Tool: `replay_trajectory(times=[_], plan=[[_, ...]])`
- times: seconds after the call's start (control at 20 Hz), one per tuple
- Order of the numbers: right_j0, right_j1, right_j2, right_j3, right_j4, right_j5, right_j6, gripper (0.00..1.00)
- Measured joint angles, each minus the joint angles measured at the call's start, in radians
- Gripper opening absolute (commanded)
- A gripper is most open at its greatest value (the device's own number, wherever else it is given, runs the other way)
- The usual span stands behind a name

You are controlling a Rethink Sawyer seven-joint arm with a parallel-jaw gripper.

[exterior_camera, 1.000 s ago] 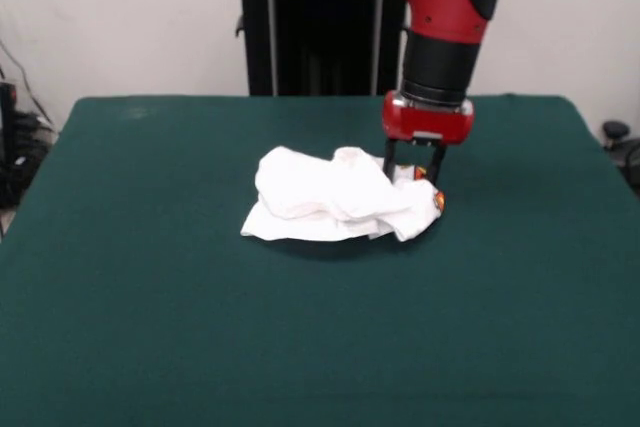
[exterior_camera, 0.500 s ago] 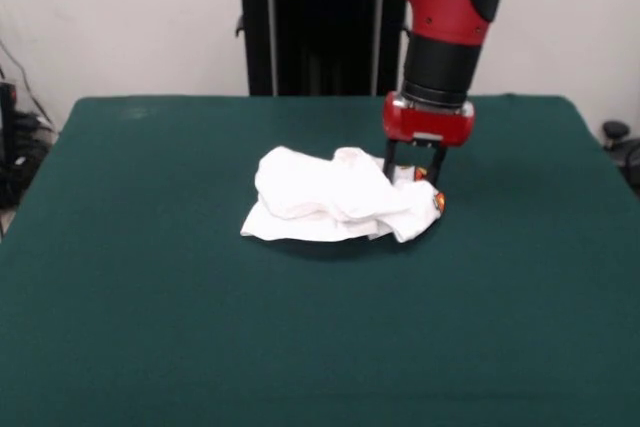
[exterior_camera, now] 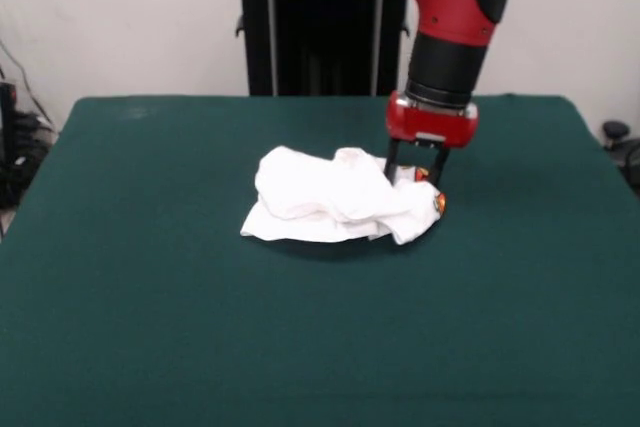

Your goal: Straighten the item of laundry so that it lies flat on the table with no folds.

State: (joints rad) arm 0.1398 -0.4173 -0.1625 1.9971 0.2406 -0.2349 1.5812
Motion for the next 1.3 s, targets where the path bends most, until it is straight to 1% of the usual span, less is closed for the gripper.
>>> replay_trajectory(times=[0.1, 0.55, 0.9, 1.15, 1.3], plan=[[0.006, 0.0, -0.001, 0.0, 0.02, 0.0, 0.0, 1.0], [0.006, -0.016, -0.004, 0.003, 0.032, 0.012, 0.0, 1.0], [0.042, -0.126, -0.052, 0.012, 0.063, 0.134, 0.0, 1.0], [0.048, -0.178, -0.072, 0.012, 0.07, 0.165, 0.0, 1.0], [0.048, -0.182, -0.08, 0.012, 0.073, 0.165, 0.0, 1.0]])
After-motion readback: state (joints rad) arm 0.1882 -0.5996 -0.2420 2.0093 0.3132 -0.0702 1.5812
